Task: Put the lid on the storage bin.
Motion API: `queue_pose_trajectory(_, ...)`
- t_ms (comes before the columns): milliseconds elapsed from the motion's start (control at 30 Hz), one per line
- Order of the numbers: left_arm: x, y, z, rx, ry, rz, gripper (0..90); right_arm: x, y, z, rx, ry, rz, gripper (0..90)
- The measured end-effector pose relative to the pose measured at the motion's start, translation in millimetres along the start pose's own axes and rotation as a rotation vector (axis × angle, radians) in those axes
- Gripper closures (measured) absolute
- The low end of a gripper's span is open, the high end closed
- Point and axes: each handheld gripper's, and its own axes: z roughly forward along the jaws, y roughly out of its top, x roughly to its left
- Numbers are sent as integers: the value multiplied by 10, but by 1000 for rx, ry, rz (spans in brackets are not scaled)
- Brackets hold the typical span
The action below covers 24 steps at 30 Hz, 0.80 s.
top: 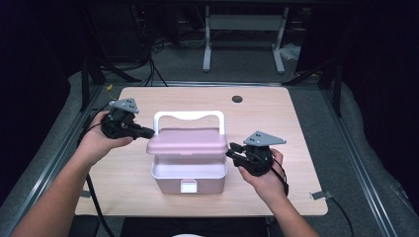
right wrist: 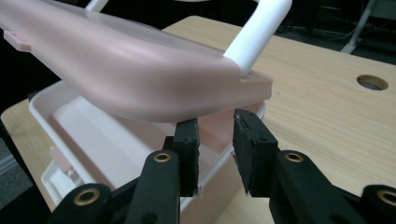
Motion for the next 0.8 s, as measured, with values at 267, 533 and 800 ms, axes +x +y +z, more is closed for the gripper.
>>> queue_pose_trajectory(267,3,-244,18,2,27,-29,885,-53,-197,-85,46,-30,12,709)
queue_pose_trajectory(533,29,-401,87,-1,63,-61,845,-167,-192,-1,46,-52,24,688)
queue_pose_trajectory(800,100,-548,77,-30,101,-110,697,-373,-143,75,63,-95,38,593)
